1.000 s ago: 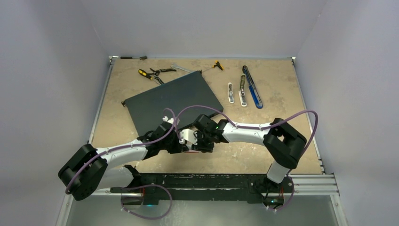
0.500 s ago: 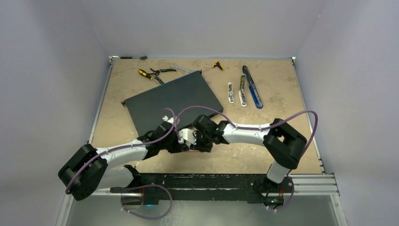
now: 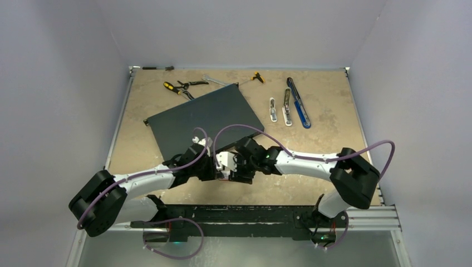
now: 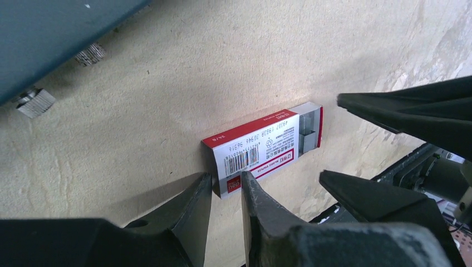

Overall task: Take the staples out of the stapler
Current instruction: Close the staple box at the center of the board.

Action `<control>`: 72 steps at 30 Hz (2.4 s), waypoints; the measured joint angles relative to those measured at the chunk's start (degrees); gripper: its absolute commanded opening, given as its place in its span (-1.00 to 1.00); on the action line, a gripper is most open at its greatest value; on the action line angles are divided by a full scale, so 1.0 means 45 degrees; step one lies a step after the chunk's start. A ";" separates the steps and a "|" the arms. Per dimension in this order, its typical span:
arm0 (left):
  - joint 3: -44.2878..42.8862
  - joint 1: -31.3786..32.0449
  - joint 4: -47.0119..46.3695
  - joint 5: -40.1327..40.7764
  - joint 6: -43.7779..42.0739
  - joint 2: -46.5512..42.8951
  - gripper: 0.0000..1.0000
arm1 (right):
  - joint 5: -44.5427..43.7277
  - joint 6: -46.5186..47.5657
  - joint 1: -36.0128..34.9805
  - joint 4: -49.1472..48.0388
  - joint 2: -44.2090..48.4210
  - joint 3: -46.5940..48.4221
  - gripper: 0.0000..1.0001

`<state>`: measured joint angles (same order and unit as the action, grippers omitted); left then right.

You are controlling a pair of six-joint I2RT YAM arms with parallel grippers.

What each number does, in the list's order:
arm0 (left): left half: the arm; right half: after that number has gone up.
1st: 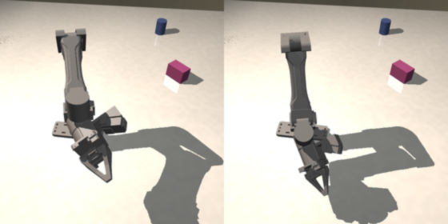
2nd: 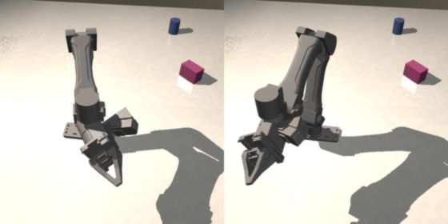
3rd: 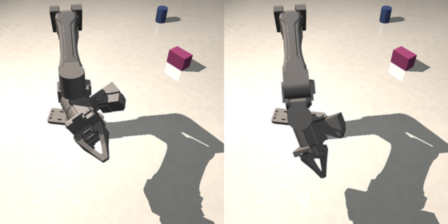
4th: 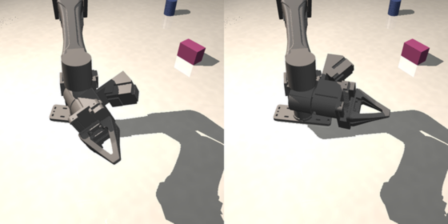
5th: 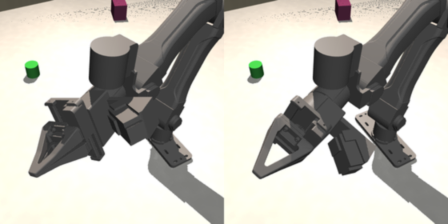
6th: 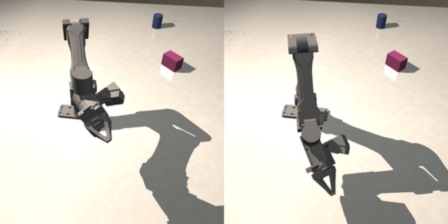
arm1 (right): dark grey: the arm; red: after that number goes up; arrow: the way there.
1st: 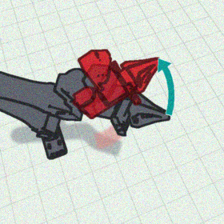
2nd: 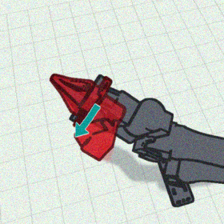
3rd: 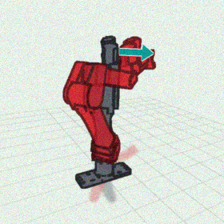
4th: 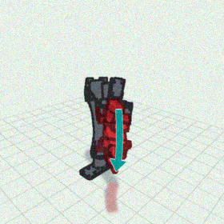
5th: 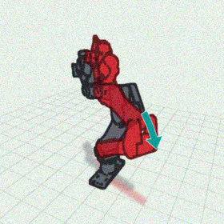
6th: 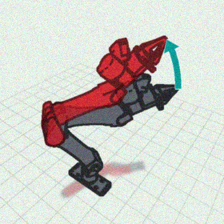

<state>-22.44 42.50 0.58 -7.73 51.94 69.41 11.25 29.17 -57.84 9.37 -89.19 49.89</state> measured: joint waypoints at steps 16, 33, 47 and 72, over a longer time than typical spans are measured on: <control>-0.0884 0.0000 0.1418 0.1185 -0.0019 -0.1666 -0.38 | -0.4284 -0.8412 -0.0049 -0.2127 0.4624 -0.1865 -0.43; -0.1239 0.0000 0.3541 0.3162 -0.0126 -0.1360 -1.00 | -0.5838 -1.6631 -0.0049 0.0763 0.3526 -0.1749 -1.00; -0.1253 0.0005 0.3492 0.2948 -0.0165 0.0102 -1.00 | -0.4979 -1.7184 -0.0049 0.0534 0.0797 -0.1263 -1.00; -0.1661 0.1433 0.1948 0.2195 0.0136 0.1423 -1.00 | -0.4012 -1.6971 -0.0049 0.0495 -0.0714 -0.0068 -1.00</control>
<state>-29.91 48.95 9.34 2.15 52.56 75.81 -6.81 -47.20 -58.06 11.60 -92.40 49.58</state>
